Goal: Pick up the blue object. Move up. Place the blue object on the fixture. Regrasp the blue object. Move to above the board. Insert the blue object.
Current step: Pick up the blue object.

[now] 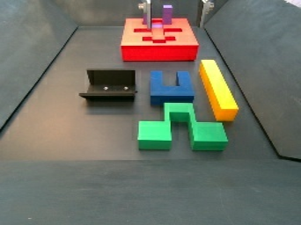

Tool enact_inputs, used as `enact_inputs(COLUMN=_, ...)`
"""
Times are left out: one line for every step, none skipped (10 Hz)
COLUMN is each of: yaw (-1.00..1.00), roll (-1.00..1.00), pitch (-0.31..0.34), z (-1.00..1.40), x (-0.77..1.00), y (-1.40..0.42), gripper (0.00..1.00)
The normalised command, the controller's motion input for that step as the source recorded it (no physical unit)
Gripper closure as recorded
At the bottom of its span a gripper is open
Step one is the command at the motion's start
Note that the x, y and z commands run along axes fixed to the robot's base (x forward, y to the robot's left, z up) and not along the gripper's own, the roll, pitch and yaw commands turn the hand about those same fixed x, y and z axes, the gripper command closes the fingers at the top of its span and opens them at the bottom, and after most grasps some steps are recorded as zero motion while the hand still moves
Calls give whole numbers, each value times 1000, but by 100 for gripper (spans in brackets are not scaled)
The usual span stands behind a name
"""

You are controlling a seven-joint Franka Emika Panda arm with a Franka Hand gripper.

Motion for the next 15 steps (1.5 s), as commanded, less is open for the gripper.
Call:
enact_inputs(yaw=0, roll=-91, pitch=-7, z=-157, x=0, y=-49, gripper=0)
enact_inputs(yaw=0, roll=-24, pitch=0, z=0, x=0, y=0, gripper=0)
enact_inputs(yaw=0, roll=0, pitch=0, z=0, x=-51, y=0, gripper=0)
enact_inputs(yaw=-29, roll=61, pitch=30, z=-11, x=0, y=-120, gripper=0)
enact_inputs(yaw=-211, roll=107, pitch=0, z=0, x=214, y=-471, gripper=0)
enact_inputs(yaw=-171, roll=156, pitch=0, z=0, x=603, y=-526, gripper=0)
enact_inputs(yaw=-231, roll=146, pitch=0, z=0, x=634, y=-483, gripper=0)
enact_inputs(yaw=-271, roll=137, pitch=0, z=0, x=649, y=-409, gripper=0)
enact_inputs(yaw=-231, roll=131, pitch=6, z=0, x=537, y=-303, gripper=0)
enact_inputs(yaw=0, roll=86, pitch=19, z=0, x=0, y=-63, gripper=0)
enact_inputs(yaw=-131, roll=0, pitch=0, z=-3, x=340, y=-69, gripper=0)
enact_inputs(yaw=-263, roll=-6, pitch=-43, z=-229, x=434, y=-197, gripper=0)
enact_inputs(yaw=-251, roll=0, pitch=-49, z=-329, x=457, y=-194, gripper=0)
enact_inputs(yaw=-237, roll=0, pitch=-44, z=-380, x=360, y=-180, gripper=0)
enact_inputs(yaw=-220, roll=0, pitch=-33, z=-389, x=263, y=-160, gripper=0)
